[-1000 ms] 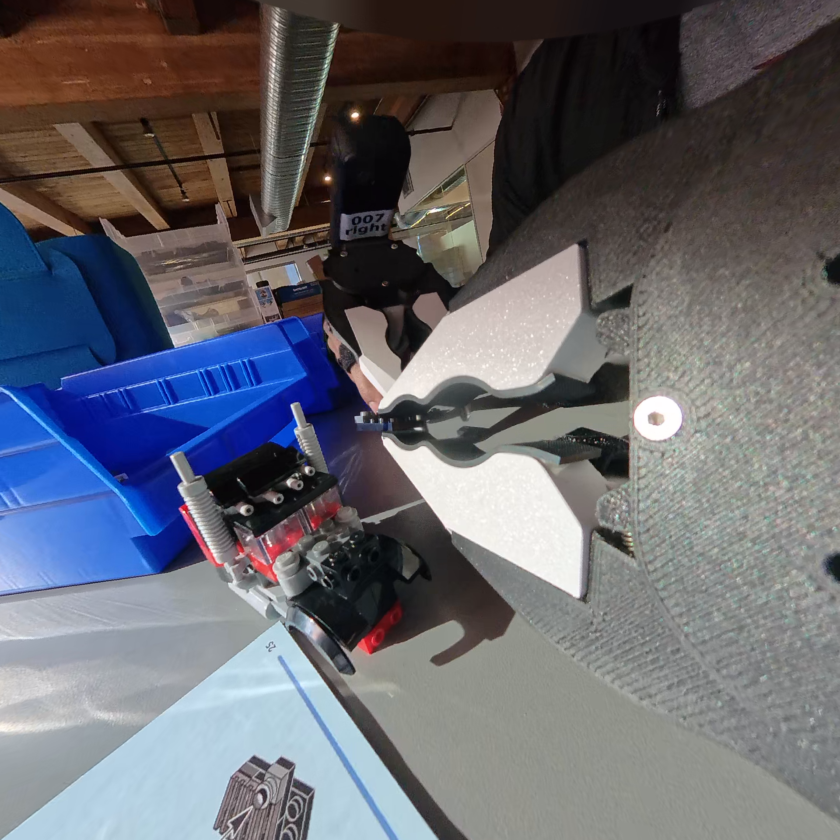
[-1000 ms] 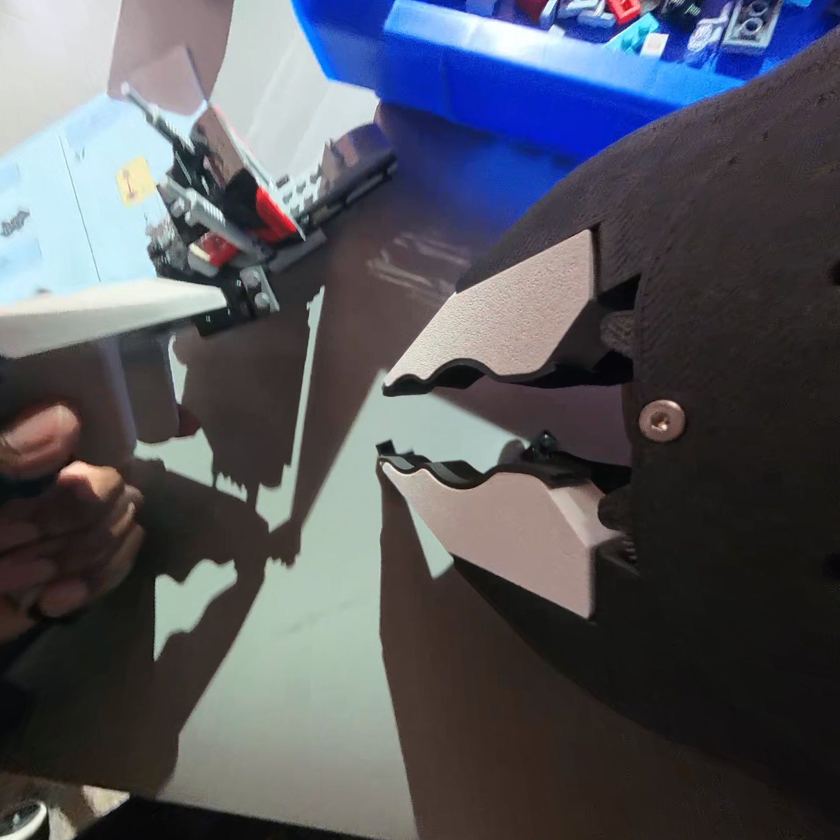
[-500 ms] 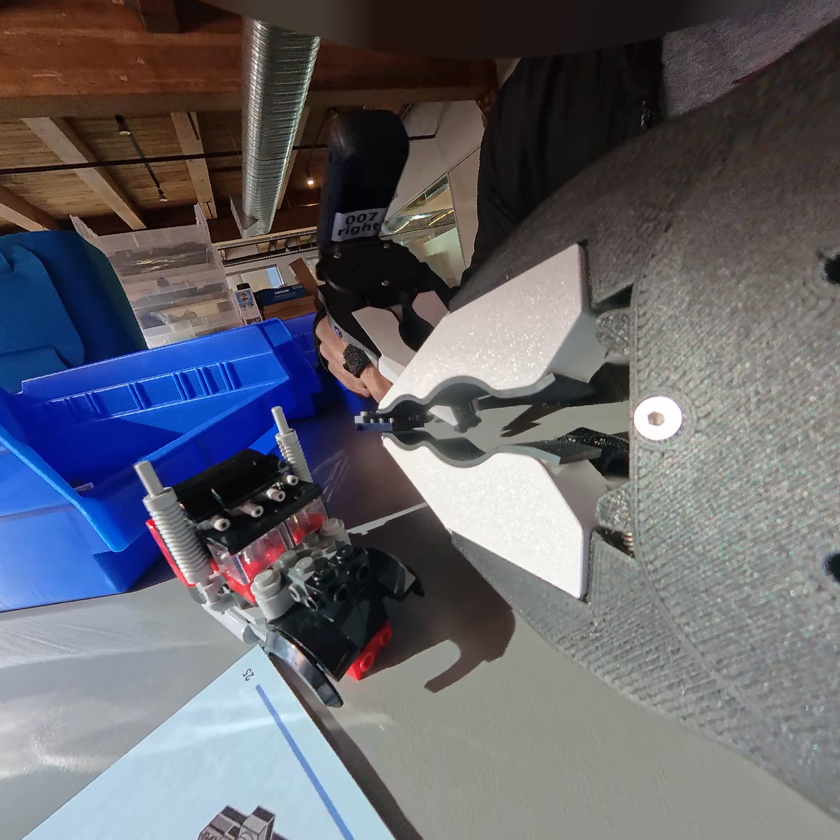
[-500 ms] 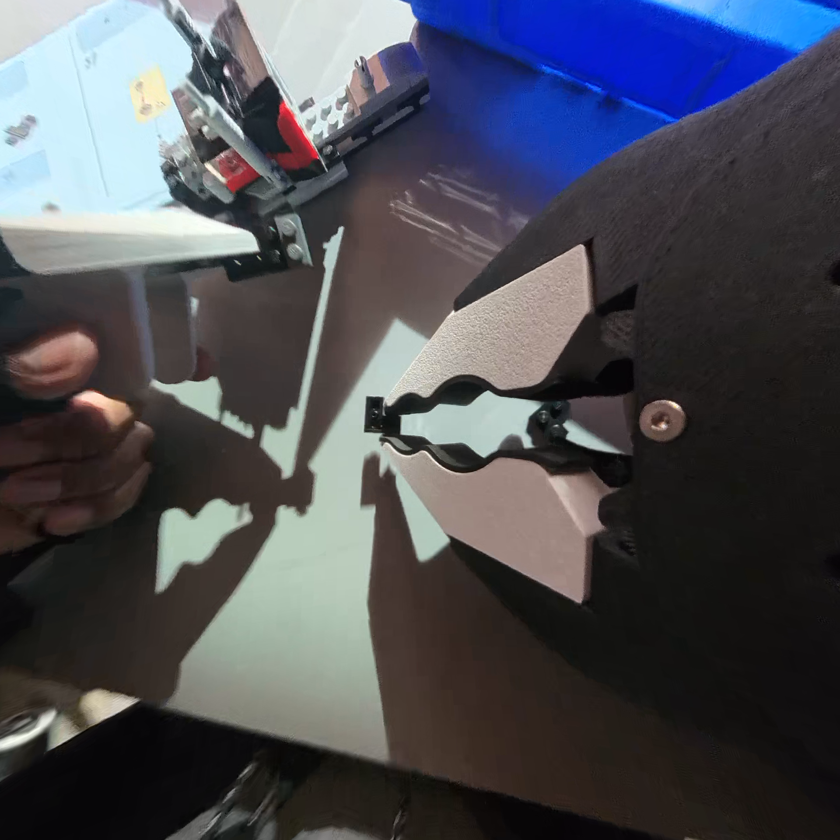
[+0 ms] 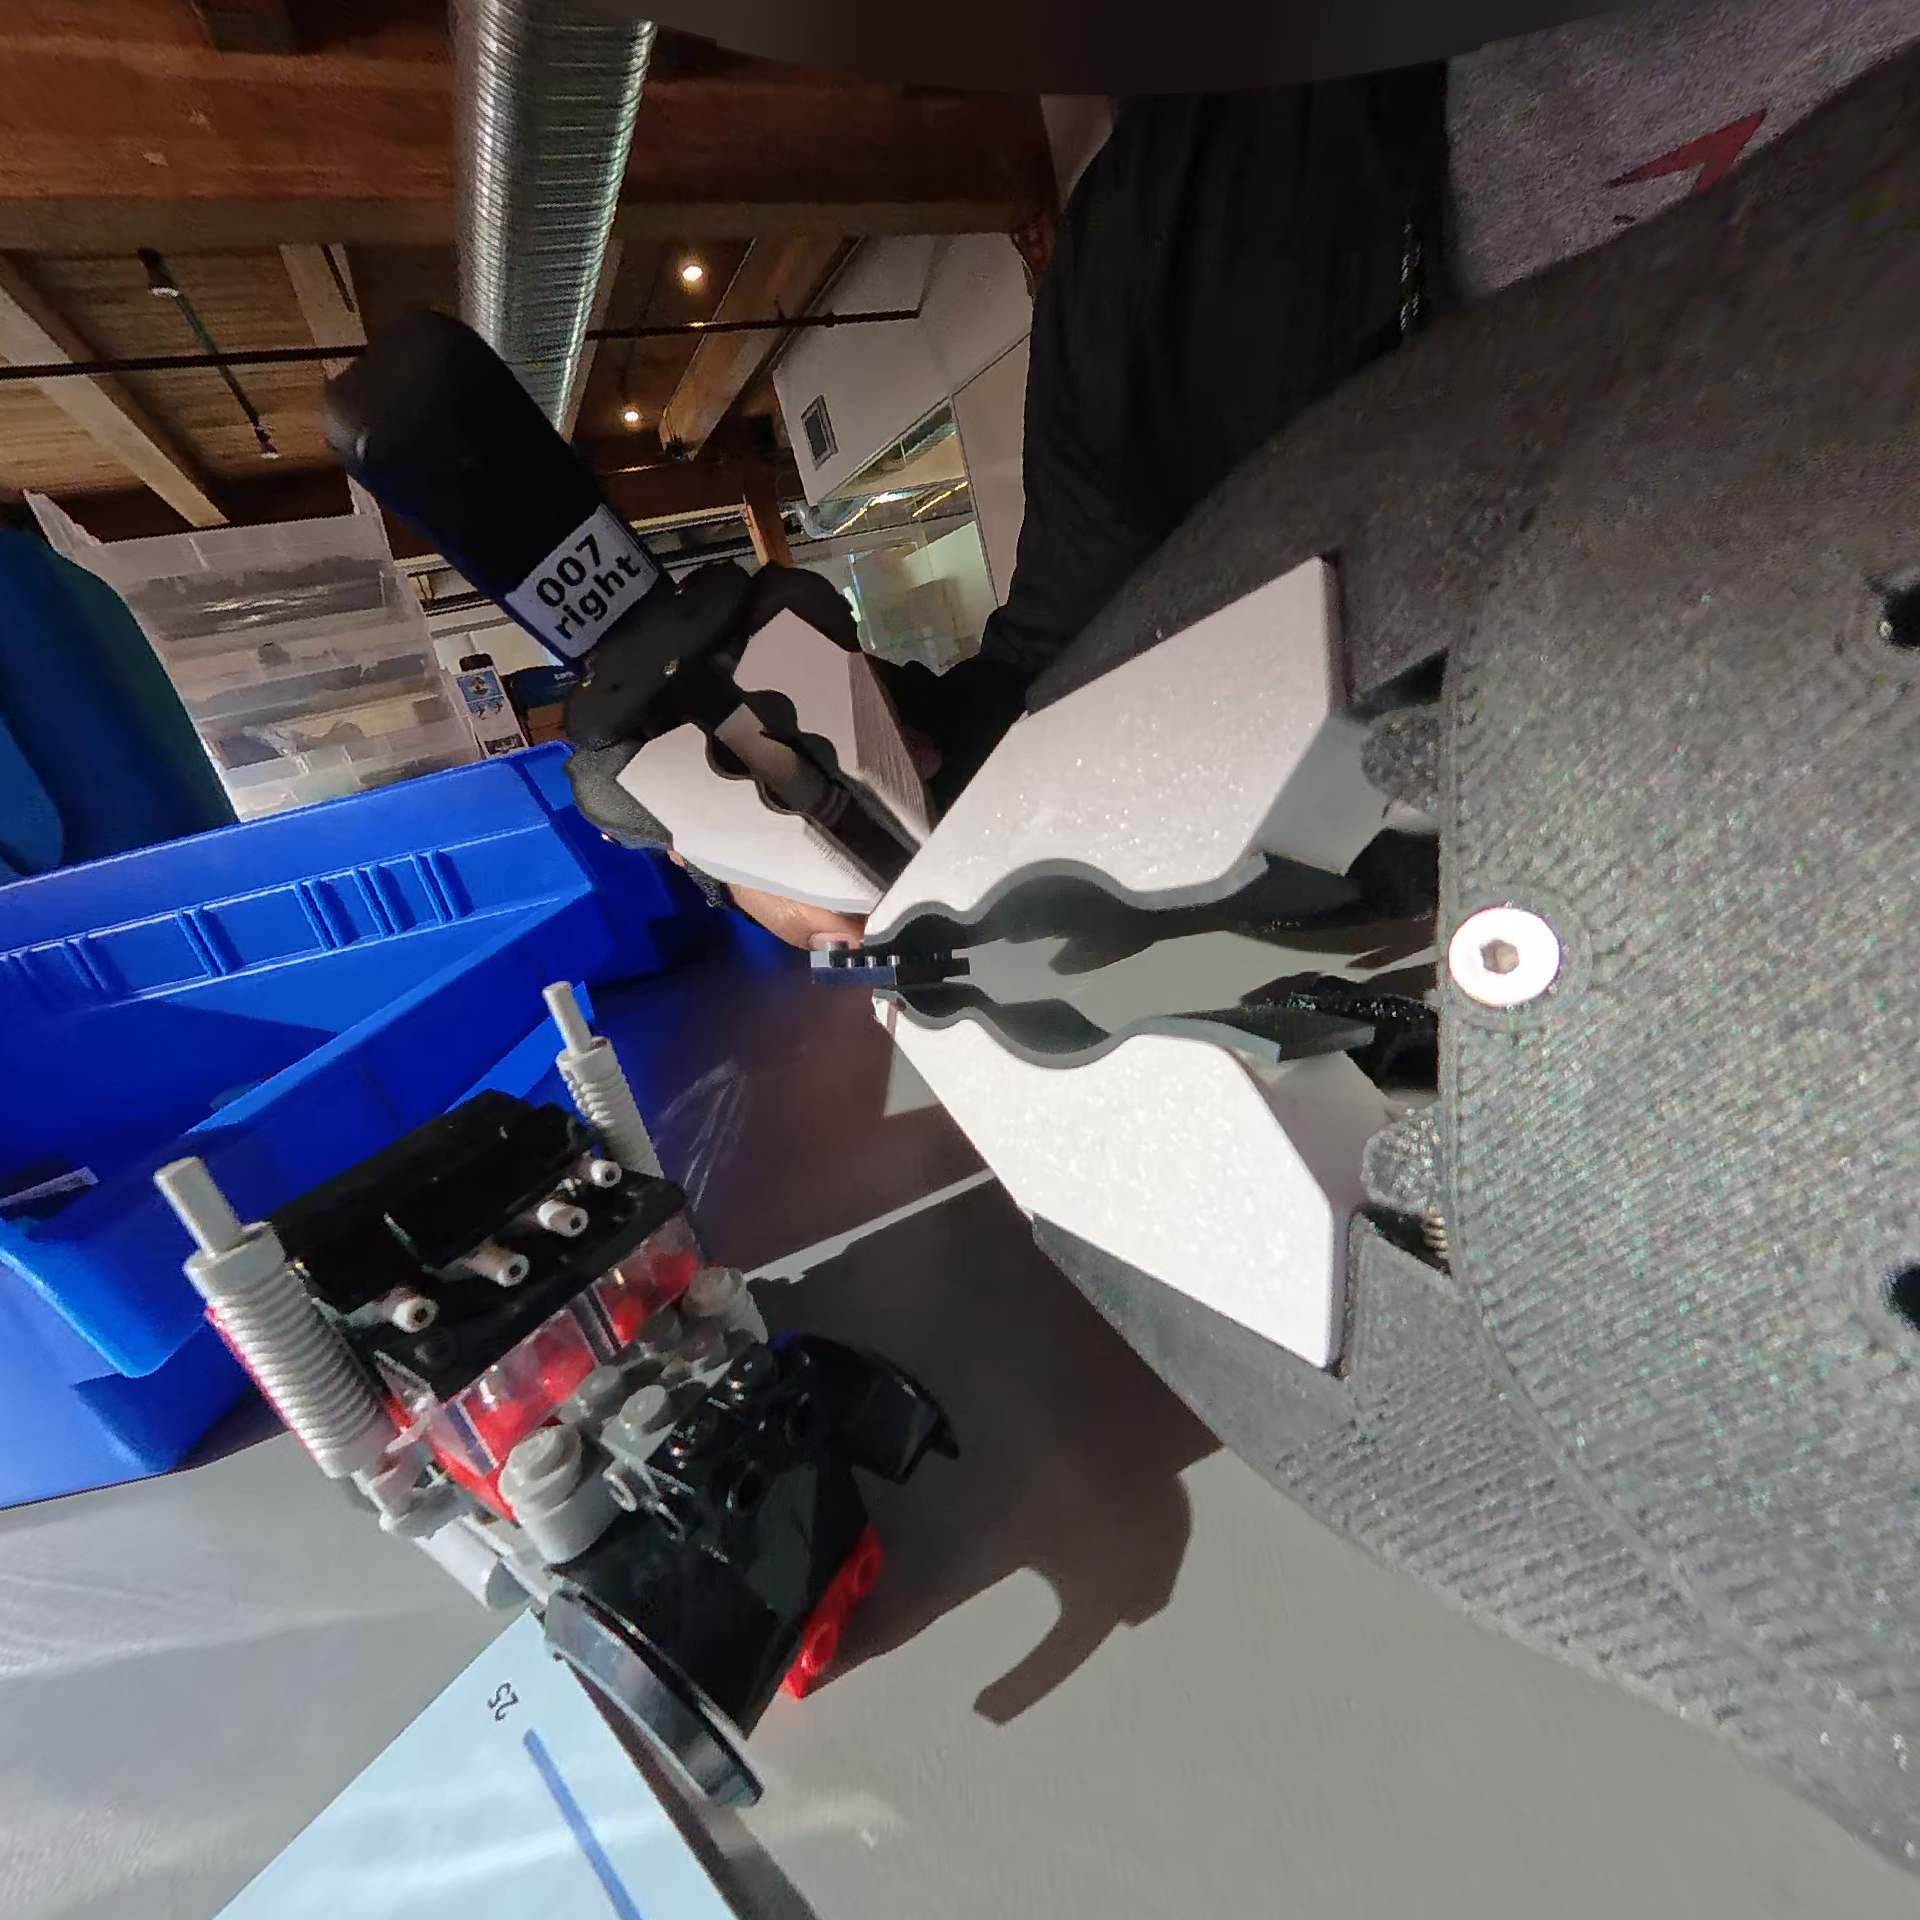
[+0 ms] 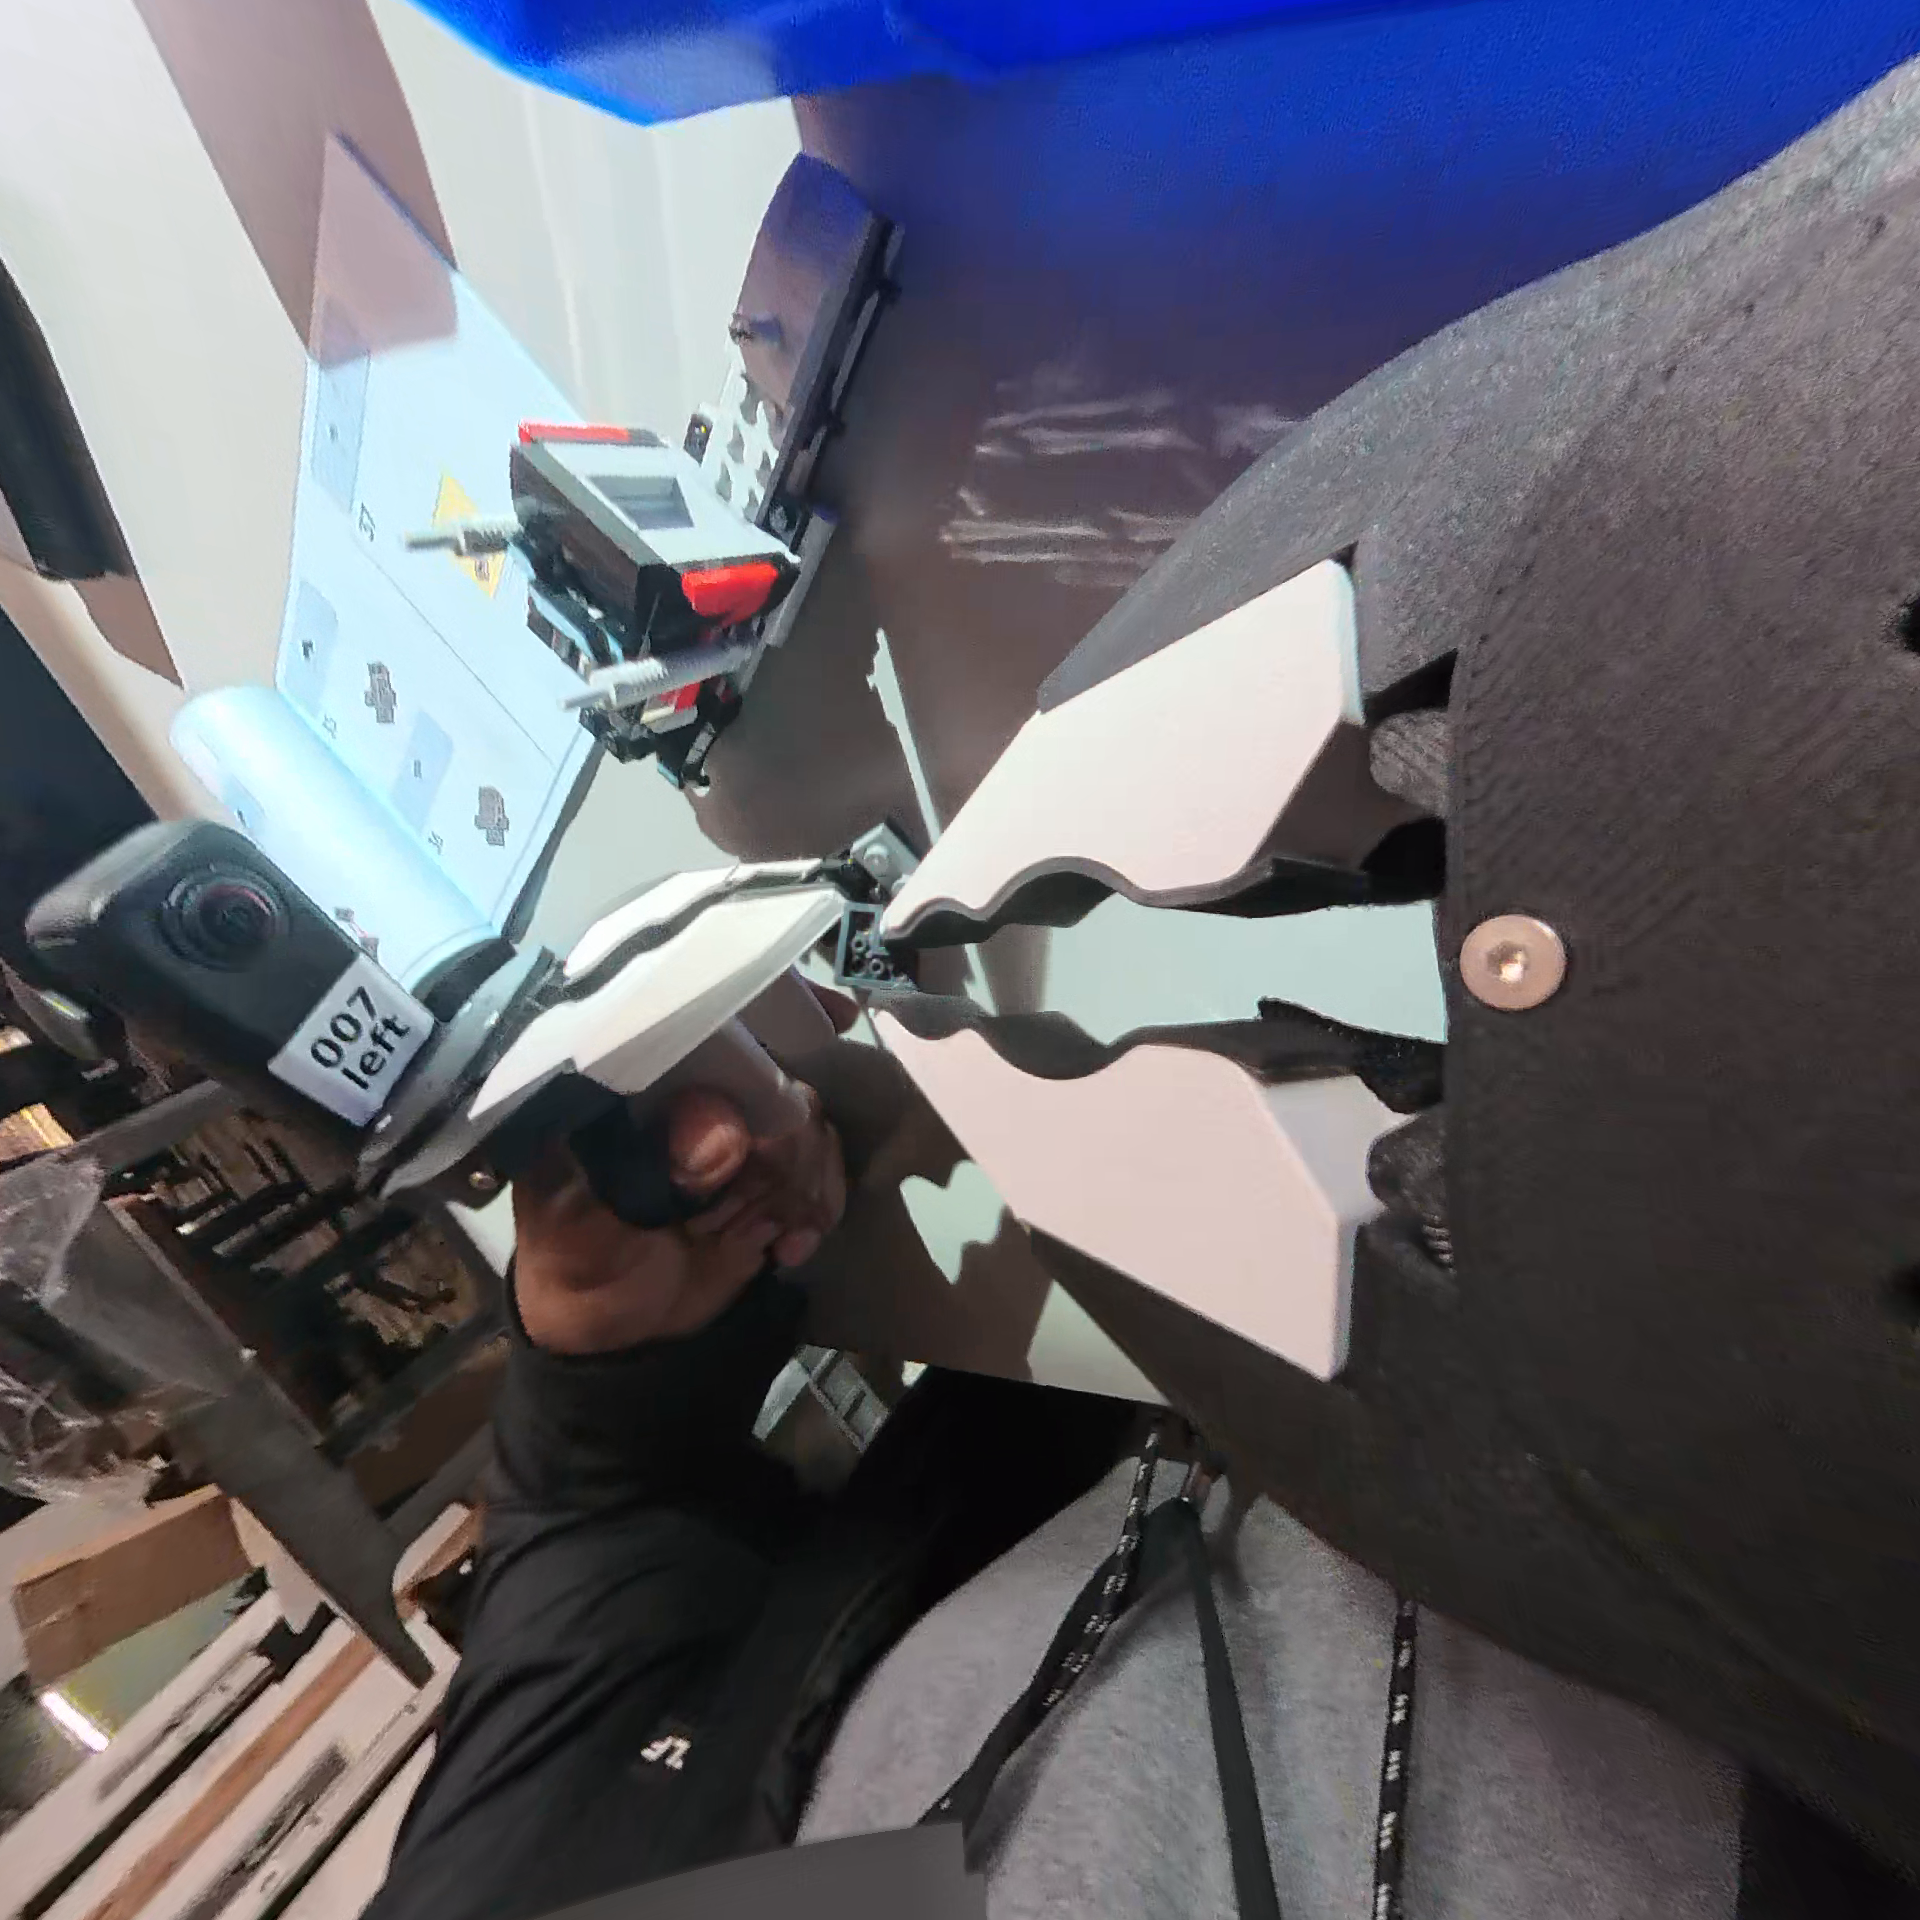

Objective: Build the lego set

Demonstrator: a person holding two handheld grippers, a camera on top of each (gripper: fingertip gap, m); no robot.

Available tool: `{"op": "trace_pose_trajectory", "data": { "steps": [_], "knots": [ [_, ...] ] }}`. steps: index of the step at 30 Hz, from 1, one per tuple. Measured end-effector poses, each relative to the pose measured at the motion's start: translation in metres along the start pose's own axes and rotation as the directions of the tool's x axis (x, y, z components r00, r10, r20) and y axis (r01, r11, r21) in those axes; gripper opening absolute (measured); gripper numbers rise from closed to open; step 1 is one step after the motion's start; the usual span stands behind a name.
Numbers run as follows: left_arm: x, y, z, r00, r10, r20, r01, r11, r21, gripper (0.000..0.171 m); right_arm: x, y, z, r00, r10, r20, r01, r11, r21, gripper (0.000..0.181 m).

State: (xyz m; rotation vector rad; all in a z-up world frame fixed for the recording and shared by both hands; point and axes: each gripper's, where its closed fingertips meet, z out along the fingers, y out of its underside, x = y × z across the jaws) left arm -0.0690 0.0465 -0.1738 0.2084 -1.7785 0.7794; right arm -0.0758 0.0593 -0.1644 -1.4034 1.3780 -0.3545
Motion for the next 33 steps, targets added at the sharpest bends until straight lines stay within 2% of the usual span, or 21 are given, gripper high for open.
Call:
{"op": "trace_pose_trajectory", "data": {
  "steps": [6, 12, 18, 22, 26, 33],
  "knots": [
    [0.003, 0.0, 0.001, 0.999, -0.021, -0.028, 0.021, 1.0, 0.005, 0.005, 0.007, -0.004, -0.001, 0.999, 0.02, -0.029, -0.019, 0.999, 0.031, 0.009],
    [0.004, -0.002, 0.0, 0.999, -0.034, -0.039, 0.035, 0.999, 0.016, 0.005, 0.014, -0.009, -0.004, 0.98, -0.132, -0.148, 0.137, 0.99, 0.02, 0.009],
    [0.005, -0.003, 0.0, 0.996, -0.06, -0.062, 0.061, 0.998, 0.024, 0.005, 0.02, -0.014, -0.006, 0.913, -0.31, -0.264, 0.318, 0.948, -0.014, 0.009],
    [0.005, -0.008, -0.002, 0.994, -0.079, -0.07, 0.083, 0.995, 0.053, 0.005, 0.012, -0.013, -0.002, 0.885, -0.388, -0.257, 0.392, 0.919, -0.038, 0.01],
    [0.006, -0.015, -0.005, 0.988, -0.116, -0.106, 0.127, 0.987, 0.1, 0.005, 0.001, -0.011, 0.003, 0.941, -0.291, -0.173, 0.296, 0.955, 0.002, 0.009],
    [0.013, -0.022, -0.007, 0.977, -0.126, -0.17, 0.154, 0.974, 0.166, 0.005, -0.009, -0.013, 0.011, 1.0, 0.003, 0.01, -0.004, 0.996, 0.092, 0.009]
  ]
}}
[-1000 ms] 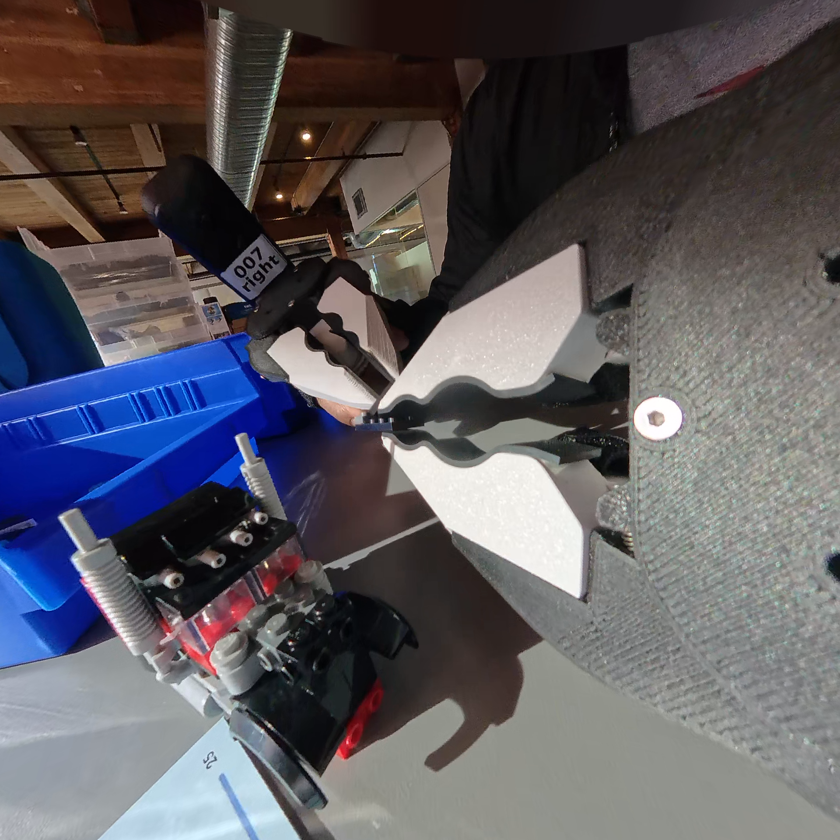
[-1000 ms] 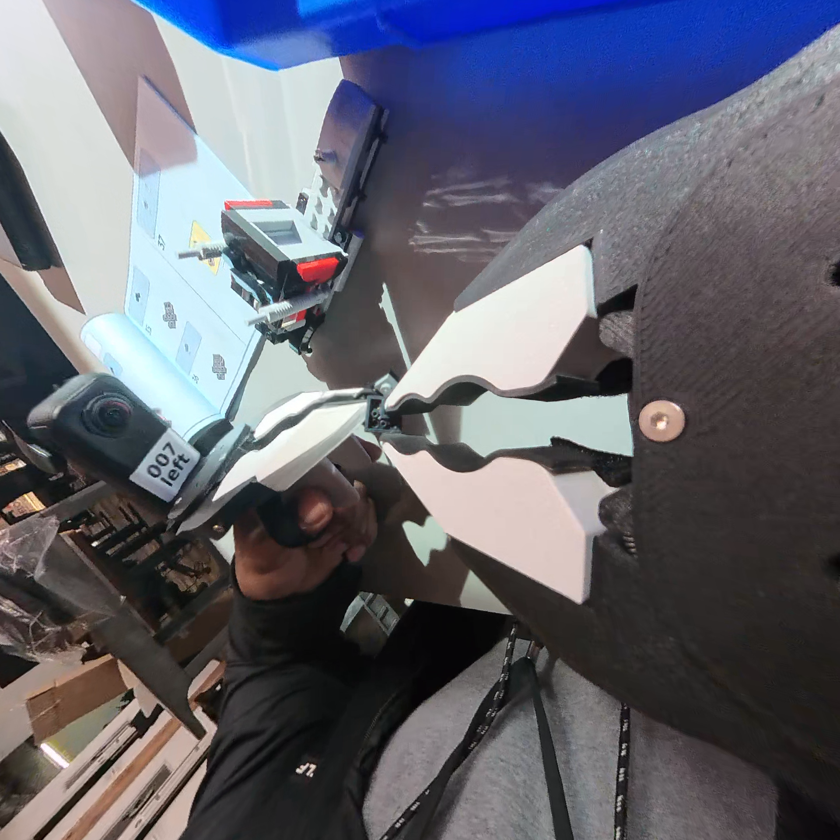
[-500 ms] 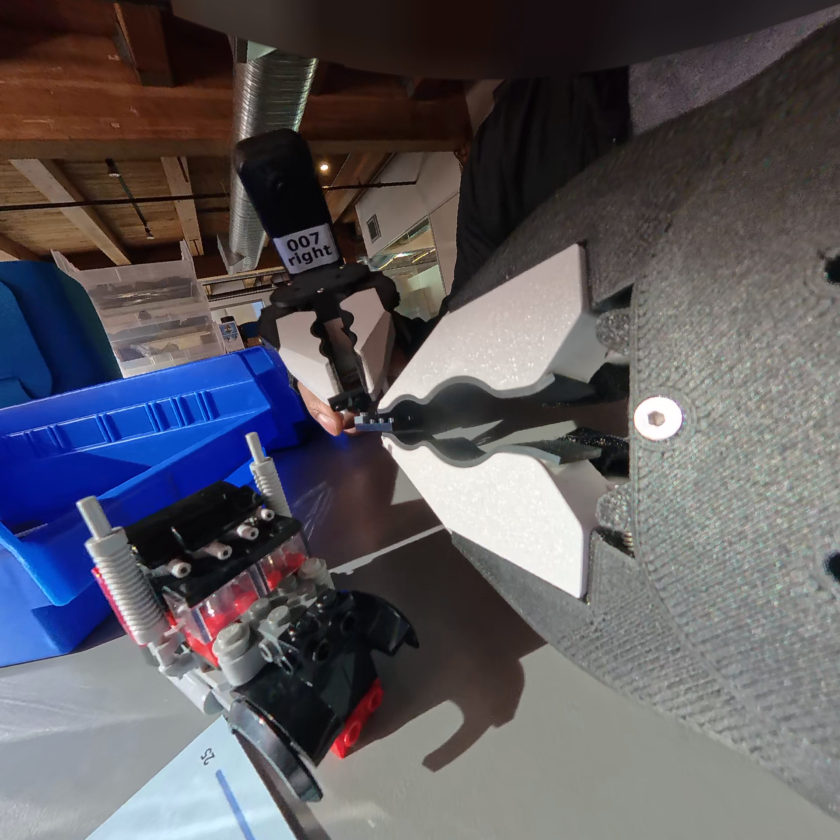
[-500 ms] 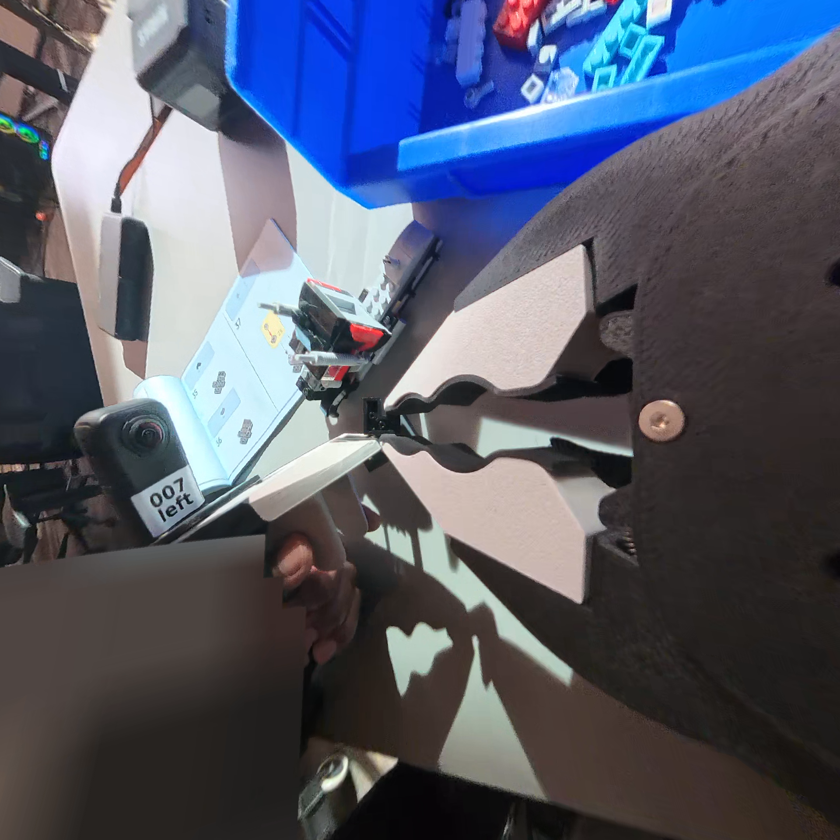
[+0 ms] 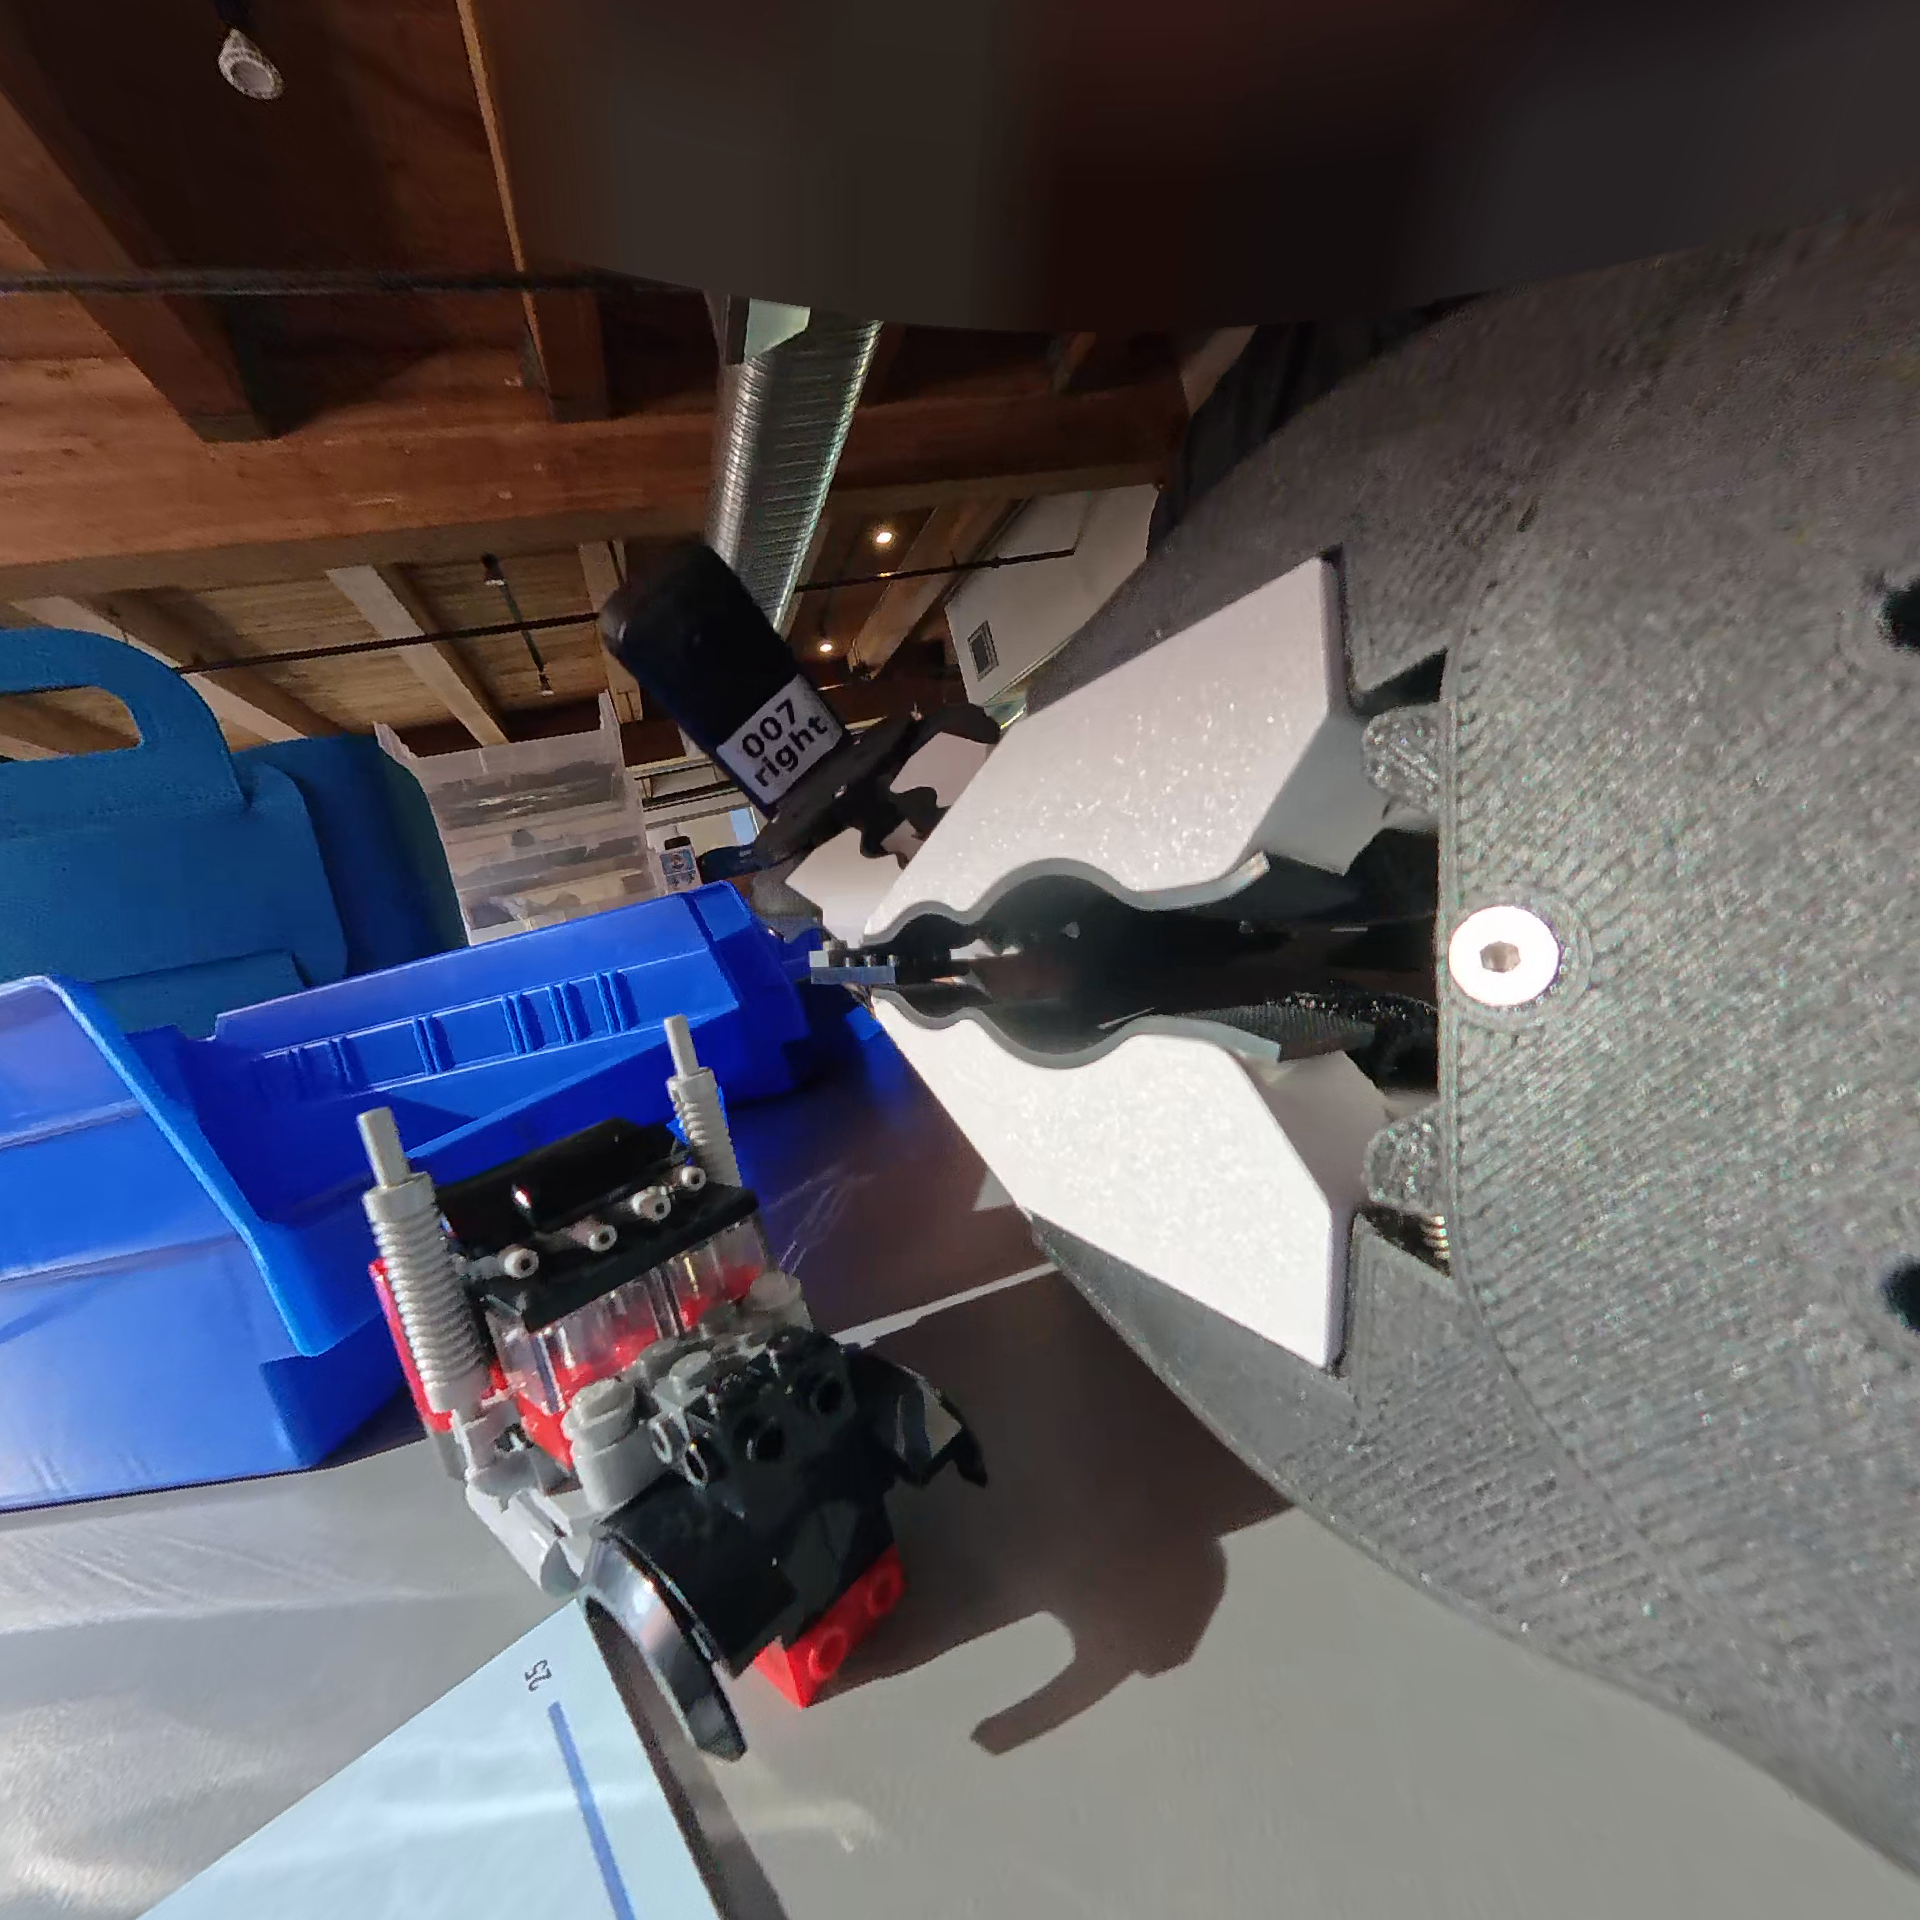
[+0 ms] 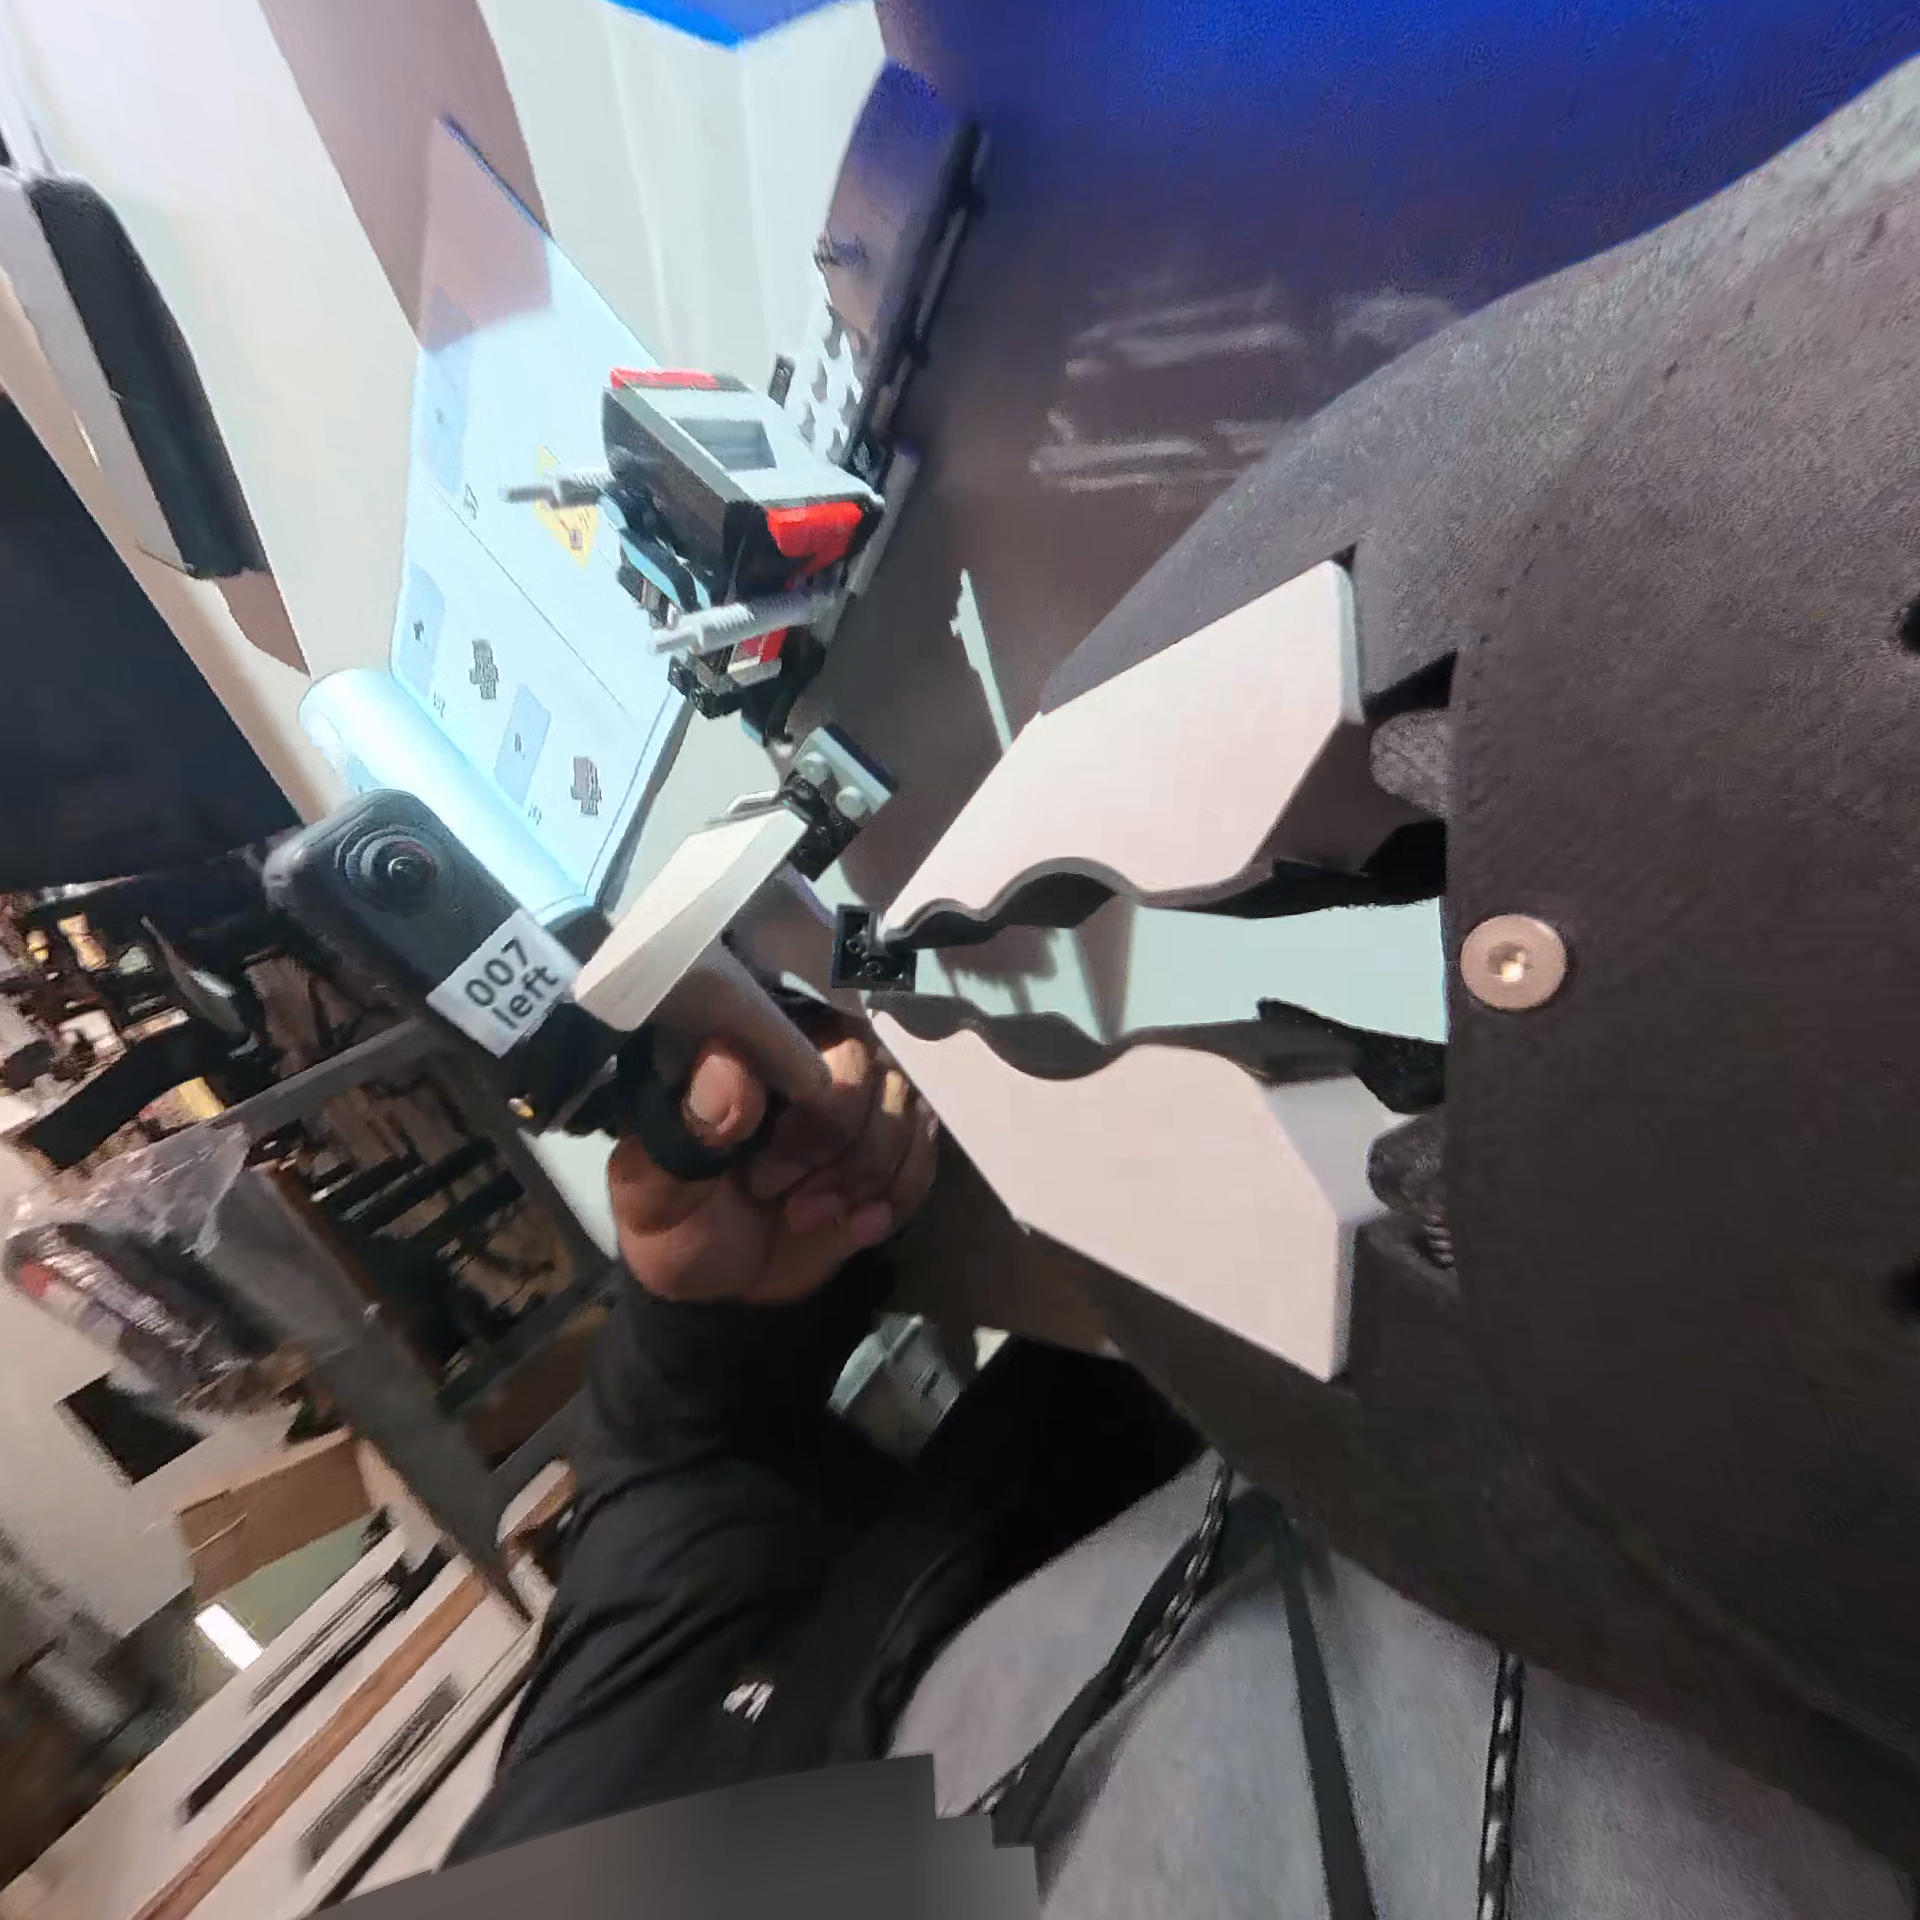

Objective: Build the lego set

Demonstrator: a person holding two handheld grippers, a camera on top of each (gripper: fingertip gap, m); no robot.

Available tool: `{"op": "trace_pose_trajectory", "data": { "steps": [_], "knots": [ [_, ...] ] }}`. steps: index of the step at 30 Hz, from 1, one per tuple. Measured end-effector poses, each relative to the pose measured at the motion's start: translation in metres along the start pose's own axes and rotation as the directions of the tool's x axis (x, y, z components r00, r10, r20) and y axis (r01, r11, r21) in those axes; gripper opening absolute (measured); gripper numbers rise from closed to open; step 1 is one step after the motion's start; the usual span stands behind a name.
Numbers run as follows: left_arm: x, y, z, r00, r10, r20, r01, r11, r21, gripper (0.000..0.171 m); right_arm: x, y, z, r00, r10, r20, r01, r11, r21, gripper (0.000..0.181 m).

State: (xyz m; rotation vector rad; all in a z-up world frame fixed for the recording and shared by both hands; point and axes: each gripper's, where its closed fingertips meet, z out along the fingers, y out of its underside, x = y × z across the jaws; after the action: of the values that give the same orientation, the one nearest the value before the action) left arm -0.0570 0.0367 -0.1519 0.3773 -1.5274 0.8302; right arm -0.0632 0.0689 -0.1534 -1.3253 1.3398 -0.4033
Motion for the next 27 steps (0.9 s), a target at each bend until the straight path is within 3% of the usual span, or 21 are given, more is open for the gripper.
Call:
{"op": "trace_pose_trajectory", "data": {
  "steps": [5, 11, 27],
  "knots": [
    [0.004, 0.003, 0.002, 1.0, 0.0, -0.026, 0.0, 1.0, -0.004, 0.005, 0.0, -0.007, 0.002, 0.978, 0.185, 0.097, -0.192, 0.978, 0.075, 0.009],
    [0.004, -0.003, -0.001, 0.999, -0.013, -0.031, 0.014, 0.999, 0.031, 0.005, 0.011, -0.019, -0.007, 0.944, 0.301, 0.133, -0.32, 0.933, 0.167, 0.009],
    [0.003, -0.01, -0.007, 1.0, -0.012, -0.018, 0.014, 0.99, 0.139, 0.005, 0.022, -0.031, -0.011, 0.94, 0.339, 0.037, -0.336, 0.9, 0.279, 0.007]
  ]
}}
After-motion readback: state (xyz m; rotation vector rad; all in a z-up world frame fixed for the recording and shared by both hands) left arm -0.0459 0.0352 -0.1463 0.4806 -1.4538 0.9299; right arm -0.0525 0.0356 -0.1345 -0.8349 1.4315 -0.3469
